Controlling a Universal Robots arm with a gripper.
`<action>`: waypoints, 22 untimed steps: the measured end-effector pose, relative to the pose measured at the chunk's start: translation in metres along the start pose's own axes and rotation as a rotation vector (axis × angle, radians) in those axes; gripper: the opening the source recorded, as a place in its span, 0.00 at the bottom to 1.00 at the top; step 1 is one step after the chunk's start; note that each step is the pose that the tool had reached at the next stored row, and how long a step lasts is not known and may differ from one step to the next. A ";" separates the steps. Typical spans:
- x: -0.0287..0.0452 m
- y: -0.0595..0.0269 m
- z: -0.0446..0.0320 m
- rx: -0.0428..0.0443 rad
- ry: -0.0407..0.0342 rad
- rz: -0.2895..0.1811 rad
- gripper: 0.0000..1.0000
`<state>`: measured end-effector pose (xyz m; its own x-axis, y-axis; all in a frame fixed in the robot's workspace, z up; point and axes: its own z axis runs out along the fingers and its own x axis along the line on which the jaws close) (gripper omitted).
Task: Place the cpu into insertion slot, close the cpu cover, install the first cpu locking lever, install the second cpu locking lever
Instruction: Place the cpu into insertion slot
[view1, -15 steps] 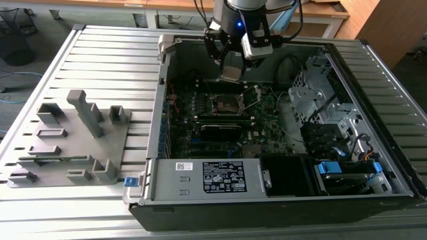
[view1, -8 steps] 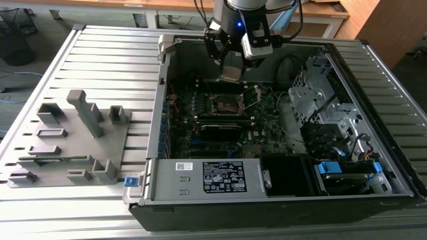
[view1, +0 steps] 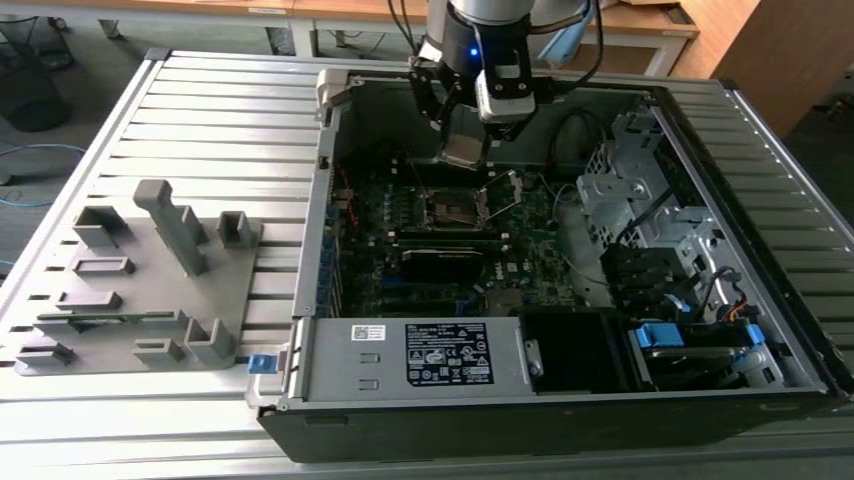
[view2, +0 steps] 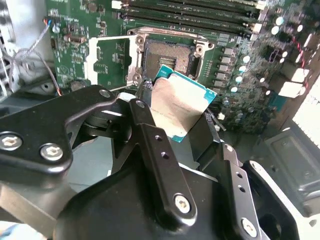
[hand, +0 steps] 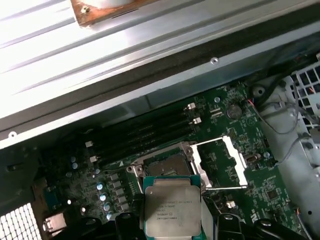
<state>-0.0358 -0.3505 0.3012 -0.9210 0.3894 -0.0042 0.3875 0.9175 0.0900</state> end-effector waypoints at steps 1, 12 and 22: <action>0.0000 0.0000 0.0007 0.0001 -0.0017 0.019 0.54; 0.0000 -0.0008 0.0090 0.0011 -0.0193 0.214 0.54; 0.0000 -0.0008 0.0091 0.0010 -0.0197 0.219 0.54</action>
<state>-0.0358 -0.3505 0.2921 -0.8141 0.5807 -0.0042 0.5780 0.8111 0.0899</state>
